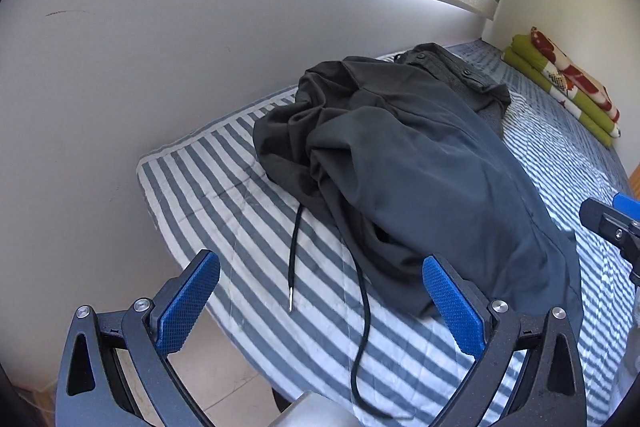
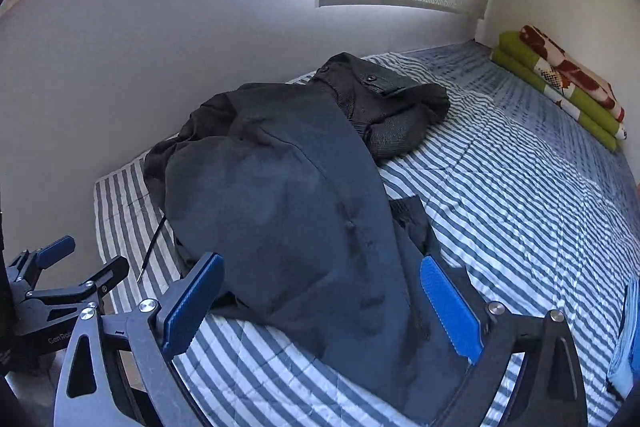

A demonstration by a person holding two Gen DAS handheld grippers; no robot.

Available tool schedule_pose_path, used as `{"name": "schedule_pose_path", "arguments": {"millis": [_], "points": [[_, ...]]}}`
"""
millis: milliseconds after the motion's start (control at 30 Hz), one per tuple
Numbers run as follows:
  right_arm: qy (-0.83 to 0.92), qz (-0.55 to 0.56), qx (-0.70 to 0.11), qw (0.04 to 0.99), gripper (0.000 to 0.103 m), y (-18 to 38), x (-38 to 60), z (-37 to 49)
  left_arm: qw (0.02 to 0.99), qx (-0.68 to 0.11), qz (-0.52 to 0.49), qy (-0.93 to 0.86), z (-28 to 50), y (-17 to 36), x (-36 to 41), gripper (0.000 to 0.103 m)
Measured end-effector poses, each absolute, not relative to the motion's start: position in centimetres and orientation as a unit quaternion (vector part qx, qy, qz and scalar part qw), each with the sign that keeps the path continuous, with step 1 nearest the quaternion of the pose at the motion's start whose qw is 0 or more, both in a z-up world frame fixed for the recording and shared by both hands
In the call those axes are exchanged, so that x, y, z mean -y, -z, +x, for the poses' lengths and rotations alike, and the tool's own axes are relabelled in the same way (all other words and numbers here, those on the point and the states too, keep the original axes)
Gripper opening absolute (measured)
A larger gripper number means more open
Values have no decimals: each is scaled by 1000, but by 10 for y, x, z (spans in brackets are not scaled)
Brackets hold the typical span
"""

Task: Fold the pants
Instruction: 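Grasp the dark trousers with the right gripper and lift them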

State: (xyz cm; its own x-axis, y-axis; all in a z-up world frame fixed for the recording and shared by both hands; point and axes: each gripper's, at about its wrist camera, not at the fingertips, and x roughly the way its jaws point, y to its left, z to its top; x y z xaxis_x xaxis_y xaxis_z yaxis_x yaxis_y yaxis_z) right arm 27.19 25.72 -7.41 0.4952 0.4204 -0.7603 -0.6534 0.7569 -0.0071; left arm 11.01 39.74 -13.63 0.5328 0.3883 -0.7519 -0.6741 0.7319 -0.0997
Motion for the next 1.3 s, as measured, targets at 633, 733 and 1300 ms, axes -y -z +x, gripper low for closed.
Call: {"name": "schedule_pose_path", "arguments": {"millis": [633, 733, 1300], "points": [[-360, -127, -457, 804, 88, 118, -354, 356, 834, -344, -232, -363, 158, 178, -489, 101], [-342, -149, -467, 802, 88, 136, -375, 359, 834, -333, -248, -362, 154, 181, -497, 101], [-266, -152, -459, 834, 7, 115, -286, 344, 832, -327, -242, -378, 149, 181, -504, 100]]}}
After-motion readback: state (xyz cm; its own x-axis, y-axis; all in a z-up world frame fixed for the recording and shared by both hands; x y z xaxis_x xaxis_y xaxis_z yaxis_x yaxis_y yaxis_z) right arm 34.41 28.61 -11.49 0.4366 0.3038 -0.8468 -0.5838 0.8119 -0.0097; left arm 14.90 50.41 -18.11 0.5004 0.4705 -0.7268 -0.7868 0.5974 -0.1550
